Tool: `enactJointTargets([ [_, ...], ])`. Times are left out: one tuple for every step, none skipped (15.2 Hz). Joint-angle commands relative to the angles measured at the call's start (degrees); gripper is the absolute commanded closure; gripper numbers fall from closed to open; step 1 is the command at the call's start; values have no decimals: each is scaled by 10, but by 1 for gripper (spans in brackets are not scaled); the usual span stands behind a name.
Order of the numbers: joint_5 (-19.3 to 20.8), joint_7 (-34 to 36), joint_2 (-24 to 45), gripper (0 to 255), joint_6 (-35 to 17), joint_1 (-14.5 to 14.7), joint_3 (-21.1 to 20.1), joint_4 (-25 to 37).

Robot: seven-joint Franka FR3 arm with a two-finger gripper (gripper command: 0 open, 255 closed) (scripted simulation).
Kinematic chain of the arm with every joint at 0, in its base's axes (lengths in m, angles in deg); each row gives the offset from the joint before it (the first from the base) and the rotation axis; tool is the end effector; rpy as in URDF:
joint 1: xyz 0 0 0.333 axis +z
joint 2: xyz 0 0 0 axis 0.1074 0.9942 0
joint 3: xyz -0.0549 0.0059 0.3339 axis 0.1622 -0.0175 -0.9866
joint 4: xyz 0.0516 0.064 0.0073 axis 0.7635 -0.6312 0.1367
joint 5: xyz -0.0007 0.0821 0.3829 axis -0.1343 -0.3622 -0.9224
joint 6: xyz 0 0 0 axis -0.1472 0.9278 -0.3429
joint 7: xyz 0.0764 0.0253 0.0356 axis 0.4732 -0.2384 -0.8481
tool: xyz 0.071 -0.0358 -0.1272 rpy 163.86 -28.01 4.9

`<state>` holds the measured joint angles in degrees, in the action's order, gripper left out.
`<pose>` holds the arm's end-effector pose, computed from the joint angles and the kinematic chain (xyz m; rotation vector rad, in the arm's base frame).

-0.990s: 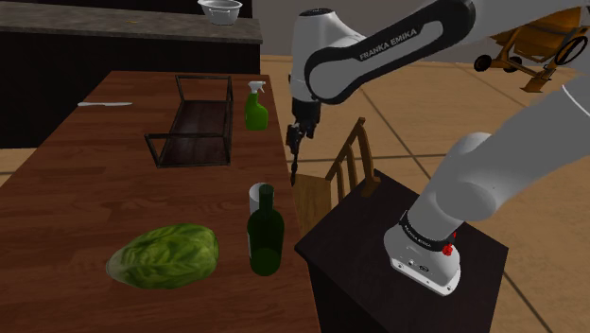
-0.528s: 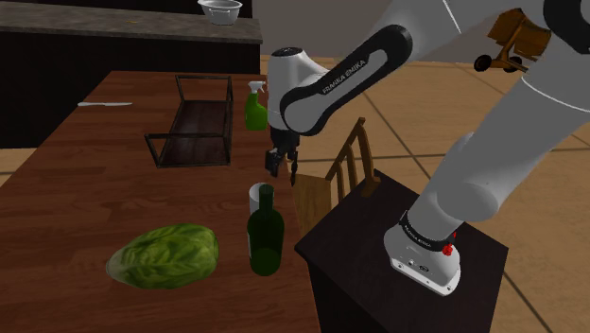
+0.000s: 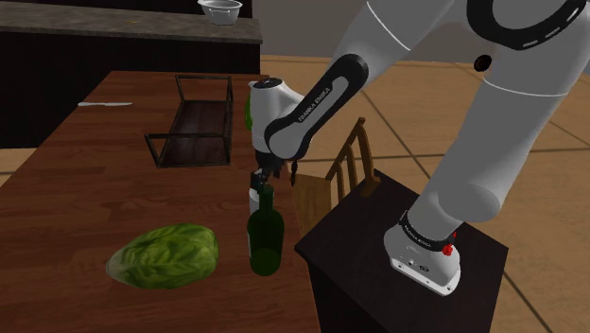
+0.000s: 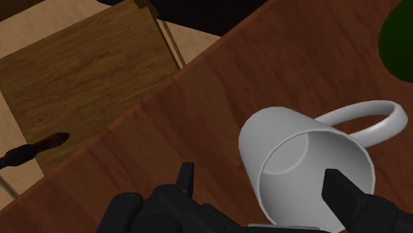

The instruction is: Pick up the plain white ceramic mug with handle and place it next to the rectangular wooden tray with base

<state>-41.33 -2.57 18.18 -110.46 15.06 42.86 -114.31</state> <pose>0.4399 0.1897 0.2143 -3.1016 -0.3571 0.0805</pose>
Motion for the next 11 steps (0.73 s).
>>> enactJointTargets([
  [6,6,16,0,-16,2,2,-1],
  [10,8,23,0,-24,3,3,-1],
  [13,10,31,0,-32,4,4,-1],
  [17,13,39,0,-39,5,6,-1],
  [19,14,43,0,-44,6,7,-1],
  [19,14,43,0,-44,6,7,-1],
  [19,14,43,0,-44,6,7,-1],
  [19,14,43,0,-44,6,7,-1],
  [19,14,43,0,-44,6,7,-1],
  [19,14,43,0,-44,6,7,-1],
  [19,14,43,0,-44,6,7,-1],
])
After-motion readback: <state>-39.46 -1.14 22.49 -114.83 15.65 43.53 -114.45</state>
